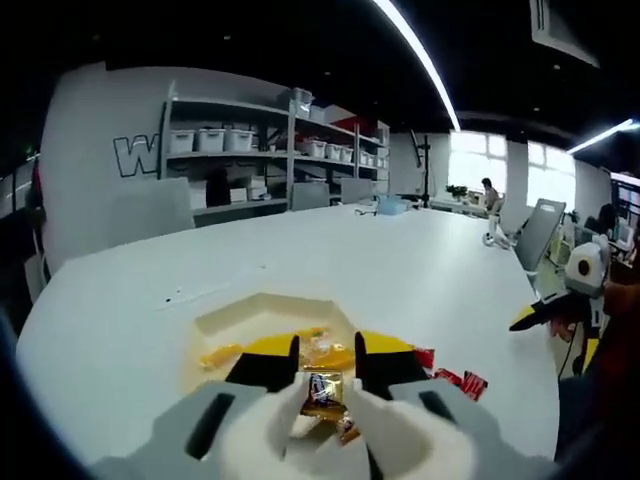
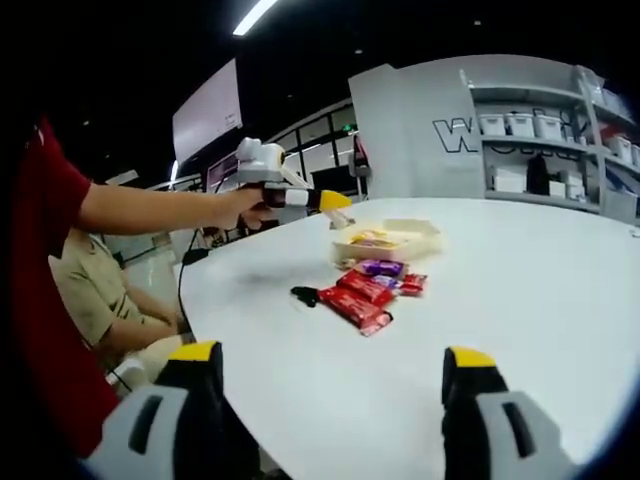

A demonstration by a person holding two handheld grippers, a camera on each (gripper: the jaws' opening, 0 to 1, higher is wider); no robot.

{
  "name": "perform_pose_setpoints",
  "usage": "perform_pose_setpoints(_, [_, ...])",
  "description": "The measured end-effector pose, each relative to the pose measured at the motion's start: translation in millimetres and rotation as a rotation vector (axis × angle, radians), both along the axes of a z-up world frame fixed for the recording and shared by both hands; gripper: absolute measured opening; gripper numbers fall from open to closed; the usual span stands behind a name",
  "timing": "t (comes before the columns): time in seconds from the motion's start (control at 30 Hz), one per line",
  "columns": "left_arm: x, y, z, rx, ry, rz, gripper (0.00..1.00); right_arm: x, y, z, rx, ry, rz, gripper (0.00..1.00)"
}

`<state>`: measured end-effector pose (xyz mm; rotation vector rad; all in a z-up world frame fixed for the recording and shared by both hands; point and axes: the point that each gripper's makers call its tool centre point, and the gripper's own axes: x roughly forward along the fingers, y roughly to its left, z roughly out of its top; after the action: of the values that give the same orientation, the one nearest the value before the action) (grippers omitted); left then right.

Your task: Place the target food into the container with the food tongs after gripping and lifting it, then release it inside without dropping or visibly crushing the food.

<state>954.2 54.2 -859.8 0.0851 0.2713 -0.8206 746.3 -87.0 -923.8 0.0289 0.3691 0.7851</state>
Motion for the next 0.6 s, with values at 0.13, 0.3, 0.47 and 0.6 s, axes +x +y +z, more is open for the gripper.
perform_pose_setpoints(0.13, [3.9, -3, 2.0, 0.019, -0.008, -0.009, 0.24, 0, 0, -0.8, -0.002, 0.003, 0.003, 0.9])
perform_pose_setpoints(0.3, [11.9, 4, 1.8, 0.054, -0.036, 0.023, 0.29, 1, -1, -3.7, 0.007, 0.013, 0.0, 0.9])
perform_pose_setpoints(0.47, [12.7, 4, 7.9, 0.013, -0.033, 0.019, 0.29, 2, 0, -2.6, 0.008, 0.012, 0.003, 0.9])
perform_pose_setpoints(0.6, [16.3, 4, 9.3, 0.013, -0.038, 0.022, 0.29, 2, 0, -3.0, 0.003, 0.011, 0.004, 0.9])
